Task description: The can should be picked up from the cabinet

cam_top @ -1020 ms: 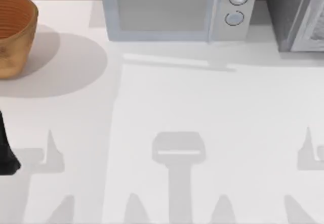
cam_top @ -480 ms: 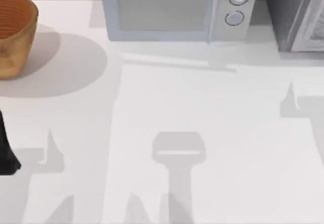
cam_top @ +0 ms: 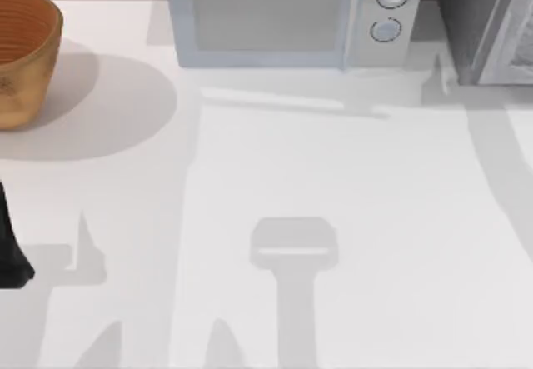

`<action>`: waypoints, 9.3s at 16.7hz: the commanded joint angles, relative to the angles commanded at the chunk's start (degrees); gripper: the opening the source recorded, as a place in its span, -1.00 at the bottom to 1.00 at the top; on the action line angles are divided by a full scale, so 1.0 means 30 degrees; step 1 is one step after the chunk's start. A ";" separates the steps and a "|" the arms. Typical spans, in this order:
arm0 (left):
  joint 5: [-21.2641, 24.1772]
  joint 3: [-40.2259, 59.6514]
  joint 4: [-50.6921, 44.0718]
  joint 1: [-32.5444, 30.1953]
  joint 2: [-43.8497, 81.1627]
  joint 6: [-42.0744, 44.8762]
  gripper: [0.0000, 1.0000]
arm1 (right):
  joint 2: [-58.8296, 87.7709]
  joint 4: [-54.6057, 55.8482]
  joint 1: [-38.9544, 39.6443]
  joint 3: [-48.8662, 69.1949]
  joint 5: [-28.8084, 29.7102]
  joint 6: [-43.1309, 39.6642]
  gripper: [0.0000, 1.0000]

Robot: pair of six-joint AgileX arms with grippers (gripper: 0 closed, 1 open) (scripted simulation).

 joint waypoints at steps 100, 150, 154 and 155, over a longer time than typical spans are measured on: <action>0.0000 0.0000 0.0000 0.0000 0.0000 0.0000 1.00 | -2.1324 0.6562 -0.2886 -2.8110 -0.3032 -0.0226 -1.00; 0.0000 0.0000 0.0000 0.0000 0.0000 0.0000 1.00 | 1.9792 3.2559 -1.3601 -1.1957 -2.6401 0.2219 -1.00; 0.0000 0.0000 0.0000 0.0000 0.0000 0.0000 1.00 | 2.2703 3.4651 -1.5379 -1.0146 -2.9126 0.2209 -1.00; 0.0000 0.0000 0.0000 0.0000 0.0000 0.0000 1.00 | 2.3305 3.5059 -1.5796 -0.9769 -2.9745 0.2214 -1.00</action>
